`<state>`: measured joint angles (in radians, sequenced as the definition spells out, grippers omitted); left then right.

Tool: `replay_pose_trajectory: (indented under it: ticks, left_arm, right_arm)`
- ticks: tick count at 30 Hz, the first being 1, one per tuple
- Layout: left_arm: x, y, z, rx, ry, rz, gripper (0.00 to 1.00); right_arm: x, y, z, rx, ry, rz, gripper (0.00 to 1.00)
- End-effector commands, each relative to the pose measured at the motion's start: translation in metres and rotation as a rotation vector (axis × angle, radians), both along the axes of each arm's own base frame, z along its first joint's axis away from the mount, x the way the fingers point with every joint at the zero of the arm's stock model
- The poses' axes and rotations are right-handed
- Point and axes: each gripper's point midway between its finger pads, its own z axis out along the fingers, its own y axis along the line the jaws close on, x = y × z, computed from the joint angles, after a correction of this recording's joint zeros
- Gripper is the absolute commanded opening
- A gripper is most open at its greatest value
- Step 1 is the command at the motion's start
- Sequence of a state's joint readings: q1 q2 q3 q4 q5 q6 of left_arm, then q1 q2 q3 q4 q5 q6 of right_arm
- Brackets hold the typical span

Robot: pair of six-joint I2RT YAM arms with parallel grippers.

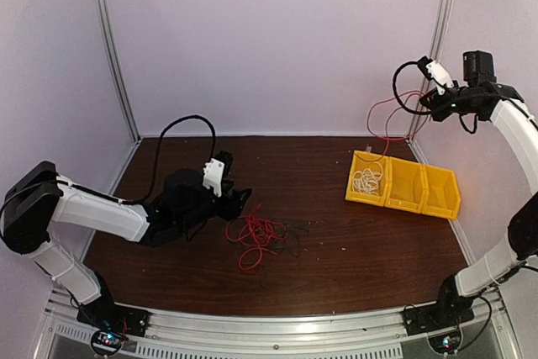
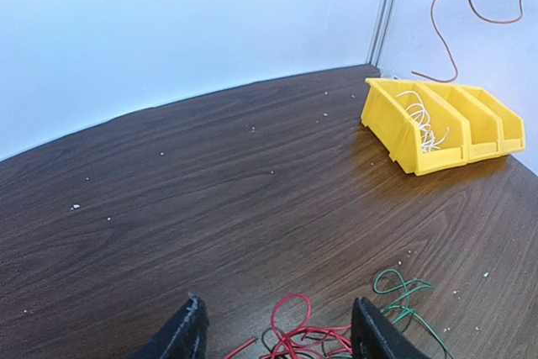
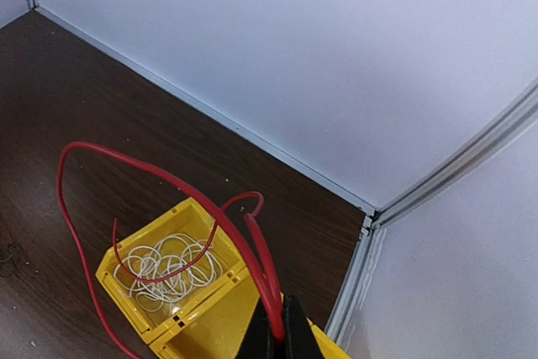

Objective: Untangle the cables

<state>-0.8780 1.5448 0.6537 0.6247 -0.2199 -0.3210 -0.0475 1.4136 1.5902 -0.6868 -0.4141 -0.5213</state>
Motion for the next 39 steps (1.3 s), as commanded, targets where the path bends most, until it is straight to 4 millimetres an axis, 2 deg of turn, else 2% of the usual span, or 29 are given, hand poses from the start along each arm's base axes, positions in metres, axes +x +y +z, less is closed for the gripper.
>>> replay_pose_trajectory:
  ticks: [1, 3, 10, 15, 20, 24, 29, 34, 39]
  left_arm:
    - [0.002, -0.001, 0.025, -0.056, -0.023, 0.004, 0.59]
    - [0.001, 0.002, 0.030, -0.062, -0.042, 0.007, 0.59]
    - [0.002, 0.012, 0.036, -0.041, -0.085, 0.040, 0.60]
    - [0.003, 0.018, 0.034, -0.025, -0.100, 0.067, 0.60]
    - [0.004, 0.016, 0.034, -0.029, -0.106, 0.060, 0.60]
    - [0.004, 0.015, 0.037, -0.025, -0.116, 0.055, 0.61]
    - [0.006, 0.013, 0.031, 0.010, -0.126, 0.050, 0.61]
    - [0.007, 0.014, 0.030, 0.012, -0.131, 0.052, 0.61]
    - [0.004, 0.017, 0.028, -0.002, -0.126, 0.052, 0.61]
  right_arm:
    - [-0.007, -0.046, -0.003, -0.050, 0.012, -0.121, 0.00]
    - [-0.008, -0.060, -0.006, -0.073, 0.025, -0.160, 0.00]
    - [-0.018, -0.083, -0.024, -0.150, 0.104, -0.224, 0.00]
    - [-0.026, -0.092, -0.025, -0.185, 0.132, -0.255, 0.00]
    - [-0.036, -0.104, -0.020, -0.224, 0.128, -0.295, 0.00]
    - [-0.043, -0.114, -0.023, -0.247, 0.153, -0.321, 0.00]
    - [-0.049, -0.123, -0.023, -0.281, 0.173, -0.355, 0.00]
    - [-0.048, -0.122, -0.050, -0.291, 0.274, -0.316, 0.00]
    - [-0.043, -0.112, -0.085, -0.229, 0.343, -0.270, 0.00]
